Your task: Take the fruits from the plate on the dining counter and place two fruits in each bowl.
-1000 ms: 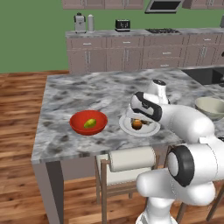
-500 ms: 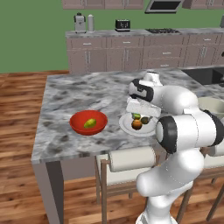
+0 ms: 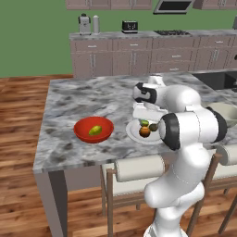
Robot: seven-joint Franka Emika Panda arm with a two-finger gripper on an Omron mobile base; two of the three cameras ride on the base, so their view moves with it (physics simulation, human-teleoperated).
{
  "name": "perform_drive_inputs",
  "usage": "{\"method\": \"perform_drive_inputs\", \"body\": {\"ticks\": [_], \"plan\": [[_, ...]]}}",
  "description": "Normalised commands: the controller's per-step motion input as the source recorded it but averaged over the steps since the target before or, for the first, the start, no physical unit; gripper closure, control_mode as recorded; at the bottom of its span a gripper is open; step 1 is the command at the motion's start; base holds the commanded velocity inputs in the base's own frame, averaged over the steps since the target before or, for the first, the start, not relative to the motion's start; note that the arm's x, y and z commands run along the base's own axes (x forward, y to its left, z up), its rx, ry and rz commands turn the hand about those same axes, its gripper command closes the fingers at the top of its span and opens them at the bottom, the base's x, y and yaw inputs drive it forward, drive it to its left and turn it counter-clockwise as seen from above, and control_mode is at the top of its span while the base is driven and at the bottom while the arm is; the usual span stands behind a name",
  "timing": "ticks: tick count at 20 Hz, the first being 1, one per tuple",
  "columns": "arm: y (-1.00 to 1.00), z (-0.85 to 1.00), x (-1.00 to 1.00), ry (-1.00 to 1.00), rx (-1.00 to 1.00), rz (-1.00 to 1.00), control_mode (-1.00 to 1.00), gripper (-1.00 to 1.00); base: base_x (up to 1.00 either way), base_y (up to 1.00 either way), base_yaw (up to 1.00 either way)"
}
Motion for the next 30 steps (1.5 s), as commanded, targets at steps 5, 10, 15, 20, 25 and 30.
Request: {"method": "perform_drive_inputs", "body": {"ticks": [5, 10, 15, 20, 25, 30], "plan": [[-0.01, -0.47, 0.36, 0.09, 0.00, 0.00, -1.00, -1.00, 0.00, 0.00, 0.00], [0.00, -0.31, 0.25, 0.03, 0.00, 0.00, -1.00, -1.00, 0.00, 0.00, 0.00], [0.00, -0.21, 0.21, 0.00, 0.00, 0.00, -1.00, -1.00, 0.00, 0.00, 0.00], [-0.08, -0.25, 0.06, -0.05, 0.00, 0.00, -1.00, -1.00, 0.00, 0.00, 0.00], [-0.04, -0.30, 0.02, -0.09, -0.02, 0.00, -1.00, -1.00, 0.00, 0.00, 0.00], [0.00, -0.10, 0.04, -0.05, 0.00, 0.00, -1.00, -1.00, 0.00, 0.00, 0.00]]}}
